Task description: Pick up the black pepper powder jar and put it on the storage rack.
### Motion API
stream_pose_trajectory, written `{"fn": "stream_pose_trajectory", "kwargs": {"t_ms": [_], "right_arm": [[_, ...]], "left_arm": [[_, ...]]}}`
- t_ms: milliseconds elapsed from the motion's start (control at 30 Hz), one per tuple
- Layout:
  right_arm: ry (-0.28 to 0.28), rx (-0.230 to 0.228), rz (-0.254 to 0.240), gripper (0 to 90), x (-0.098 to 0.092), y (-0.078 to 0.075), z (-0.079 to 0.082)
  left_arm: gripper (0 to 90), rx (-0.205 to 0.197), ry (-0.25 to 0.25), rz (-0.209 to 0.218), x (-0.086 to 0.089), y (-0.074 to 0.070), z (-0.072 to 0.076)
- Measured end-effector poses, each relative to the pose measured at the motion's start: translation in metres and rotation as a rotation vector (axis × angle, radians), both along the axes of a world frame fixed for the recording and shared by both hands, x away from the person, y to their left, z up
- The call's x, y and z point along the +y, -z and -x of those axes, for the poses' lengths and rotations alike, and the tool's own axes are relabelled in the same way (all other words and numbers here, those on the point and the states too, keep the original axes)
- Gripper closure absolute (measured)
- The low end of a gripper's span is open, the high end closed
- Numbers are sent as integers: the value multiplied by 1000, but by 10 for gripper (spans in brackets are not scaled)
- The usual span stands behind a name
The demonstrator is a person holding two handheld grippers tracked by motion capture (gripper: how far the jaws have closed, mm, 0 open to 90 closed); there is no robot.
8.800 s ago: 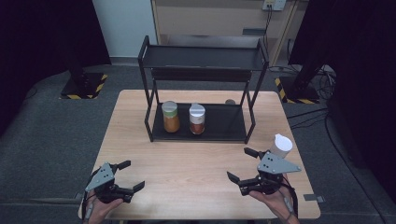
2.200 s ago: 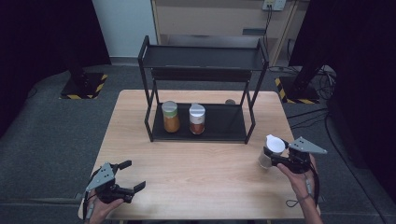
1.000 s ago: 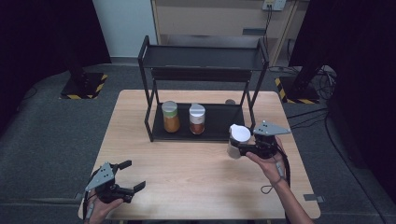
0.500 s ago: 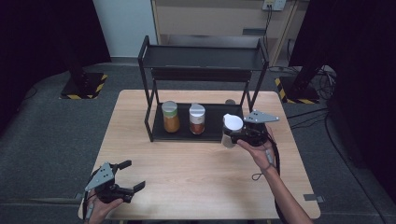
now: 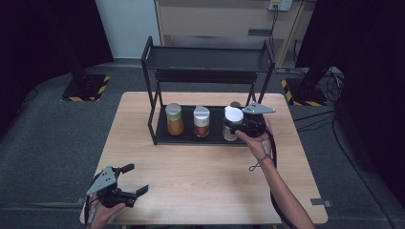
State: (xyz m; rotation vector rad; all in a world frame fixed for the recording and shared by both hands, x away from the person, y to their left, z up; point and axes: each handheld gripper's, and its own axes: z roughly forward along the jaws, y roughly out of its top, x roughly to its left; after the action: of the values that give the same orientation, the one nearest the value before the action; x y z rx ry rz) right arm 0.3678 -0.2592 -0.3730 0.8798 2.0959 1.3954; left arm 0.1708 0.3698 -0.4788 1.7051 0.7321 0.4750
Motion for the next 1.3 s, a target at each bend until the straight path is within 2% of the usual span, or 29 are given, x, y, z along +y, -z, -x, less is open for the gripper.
{"fn": "stream_pose_trajectory", "kwargs": {"t_ms": [700, 1300], "right_arm": [[99, 5, -6, 312, 16, 24, -35], [108, 19, 0, 312, 23, 43, -47]], "left_arm": [[0, 0, 1, 1, 0, 0, 0], [0, 1, 3, 5, 1, 1, -1]]}}
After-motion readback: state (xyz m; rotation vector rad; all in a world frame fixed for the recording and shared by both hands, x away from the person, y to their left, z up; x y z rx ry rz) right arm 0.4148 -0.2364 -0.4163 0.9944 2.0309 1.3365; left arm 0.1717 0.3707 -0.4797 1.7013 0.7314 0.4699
